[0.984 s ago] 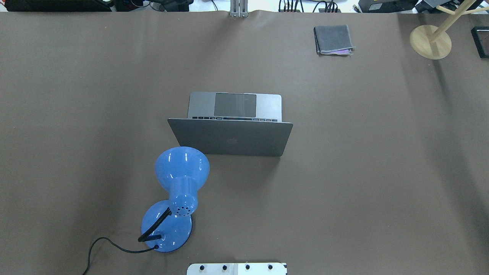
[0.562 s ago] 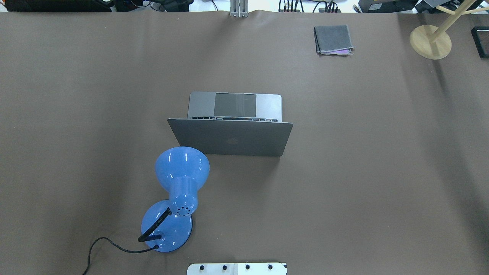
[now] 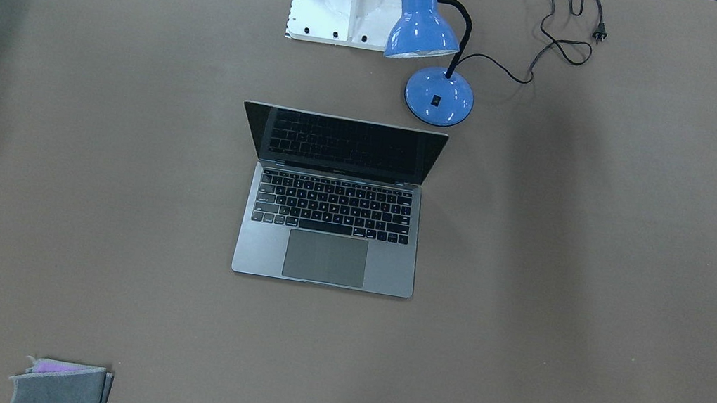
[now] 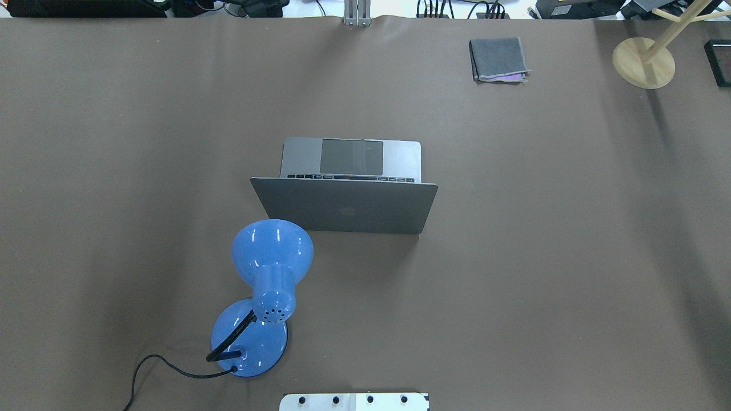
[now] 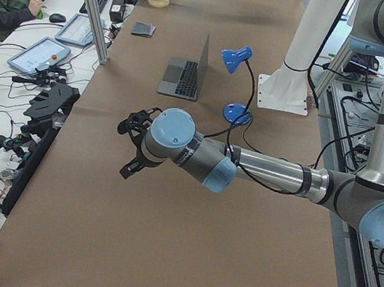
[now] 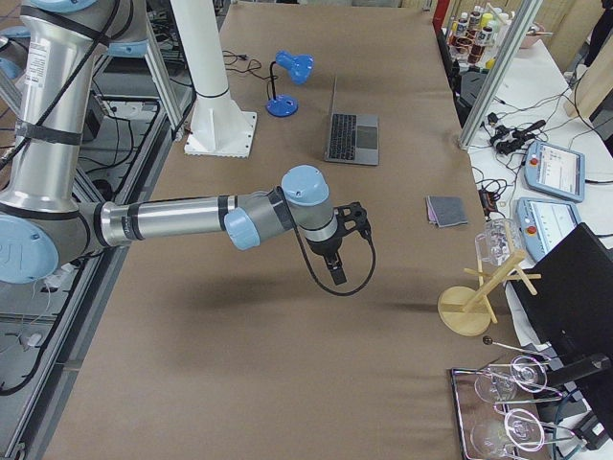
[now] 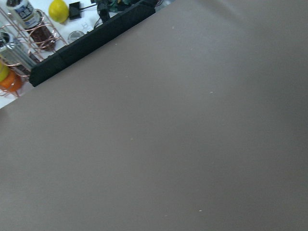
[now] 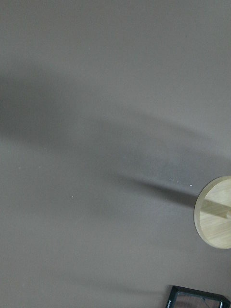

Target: Close laptop

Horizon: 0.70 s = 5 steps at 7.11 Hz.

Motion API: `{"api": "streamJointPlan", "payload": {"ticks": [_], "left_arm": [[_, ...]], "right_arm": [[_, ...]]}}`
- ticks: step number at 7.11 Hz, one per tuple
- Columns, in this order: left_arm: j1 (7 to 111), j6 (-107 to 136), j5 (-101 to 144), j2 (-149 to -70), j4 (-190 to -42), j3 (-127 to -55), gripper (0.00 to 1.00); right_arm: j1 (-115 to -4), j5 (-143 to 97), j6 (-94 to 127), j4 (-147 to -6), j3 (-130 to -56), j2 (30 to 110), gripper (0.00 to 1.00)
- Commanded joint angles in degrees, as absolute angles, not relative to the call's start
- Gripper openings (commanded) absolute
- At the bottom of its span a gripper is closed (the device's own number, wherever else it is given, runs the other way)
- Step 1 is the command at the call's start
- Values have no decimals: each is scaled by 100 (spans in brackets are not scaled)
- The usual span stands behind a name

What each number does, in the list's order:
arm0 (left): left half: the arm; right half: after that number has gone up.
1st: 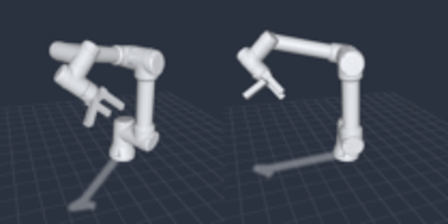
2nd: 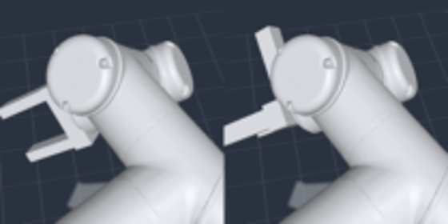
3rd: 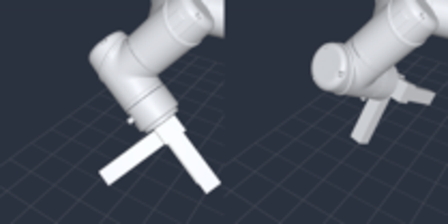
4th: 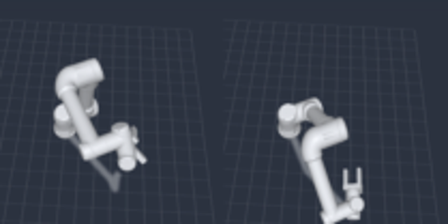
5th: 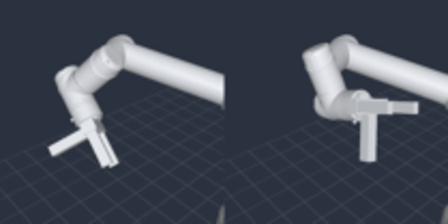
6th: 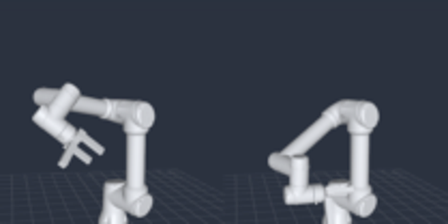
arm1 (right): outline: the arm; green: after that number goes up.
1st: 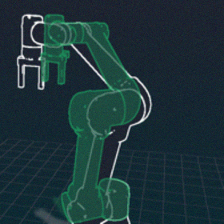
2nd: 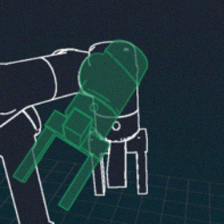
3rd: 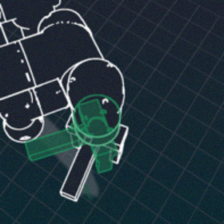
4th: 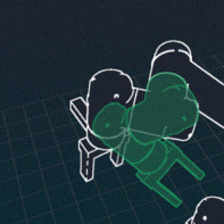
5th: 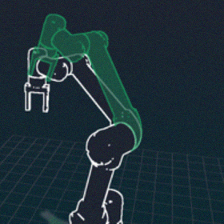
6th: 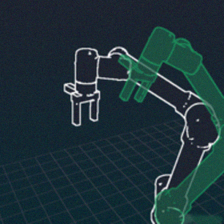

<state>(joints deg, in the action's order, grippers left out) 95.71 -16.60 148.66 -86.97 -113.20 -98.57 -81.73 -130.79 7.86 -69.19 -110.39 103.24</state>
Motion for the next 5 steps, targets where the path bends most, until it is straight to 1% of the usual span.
{"api": "streamJointPlan", "payload": {"ticks": [1, 2, 4, 5], "left_arm": [[9205, -1069, 15196, -8971, -11391, -9843, 98], [8880, 50, 15179, -9095, -11469, -10018, 98], [8142, 2143, 15100, -9271, -12650, -10116, 98], [7756, 2849, 15091, -9325, -12813, -10221, 98]], "right_arm": [[-7694, -13236, 2093, -6315, -11074, 10266, 100], [-7325, -13167, 3049, -5823, -11118, 10257, 100], [-6647, -12781, 4083, -5686, -11564, 10230, 100], [-6340, -12675, 4748, -5721, -11801, 10239, 100]]}}
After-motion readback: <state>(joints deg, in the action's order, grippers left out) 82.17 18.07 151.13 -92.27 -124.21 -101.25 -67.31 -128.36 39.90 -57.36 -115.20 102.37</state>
